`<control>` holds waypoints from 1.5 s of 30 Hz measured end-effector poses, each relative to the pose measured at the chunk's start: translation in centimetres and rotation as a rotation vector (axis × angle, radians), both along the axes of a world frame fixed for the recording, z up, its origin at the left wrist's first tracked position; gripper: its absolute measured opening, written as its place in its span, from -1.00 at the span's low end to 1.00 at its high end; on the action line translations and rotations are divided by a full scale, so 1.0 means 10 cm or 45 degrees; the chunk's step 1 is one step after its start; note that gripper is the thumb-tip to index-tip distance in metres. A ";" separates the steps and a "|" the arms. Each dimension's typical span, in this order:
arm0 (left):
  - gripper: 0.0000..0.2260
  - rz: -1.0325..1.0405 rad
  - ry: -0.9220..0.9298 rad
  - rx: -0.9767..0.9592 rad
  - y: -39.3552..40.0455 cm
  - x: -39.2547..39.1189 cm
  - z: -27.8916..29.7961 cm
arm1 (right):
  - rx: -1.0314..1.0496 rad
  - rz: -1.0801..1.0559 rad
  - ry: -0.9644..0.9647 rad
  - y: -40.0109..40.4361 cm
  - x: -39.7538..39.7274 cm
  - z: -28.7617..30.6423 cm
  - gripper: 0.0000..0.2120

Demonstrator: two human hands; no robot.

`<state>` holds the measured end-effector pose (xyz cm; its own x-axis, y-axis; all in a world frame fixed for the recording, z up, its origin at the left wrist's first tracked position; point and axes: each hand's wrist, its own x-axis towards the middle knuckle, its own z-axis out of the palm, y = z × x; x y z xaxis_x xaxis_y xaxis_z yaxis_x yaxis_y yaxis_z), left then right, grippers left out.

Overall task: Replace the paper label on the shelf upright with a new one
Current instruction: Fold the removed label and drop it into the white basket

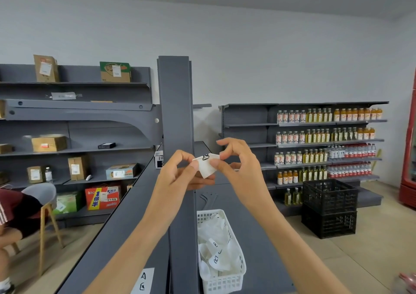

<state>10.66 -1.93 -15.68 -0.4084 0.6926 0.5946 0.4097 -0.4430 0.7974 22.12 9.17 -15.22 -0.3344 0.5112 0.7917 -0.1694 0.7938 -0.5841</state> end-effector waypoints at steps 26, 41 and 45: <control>-0.73 -0.023 -0.265 0.115 0.33 0.17 -0.16 | -0.182 0.273 -0.051 0.01 0.21 -0.12 -0.82; -0.83 -0.497 -0.328 -0.531 0.42 -0.04 -0.26 | -0.080 0.068 -0.425 0.17 0.33 -0.13 -0.62; -0.89 -0.503 -0.331 -0.575 0.44 -0.04 -0.28 | -0.097 0.107 -0.413 0.20 0.32 -0.18 -0.76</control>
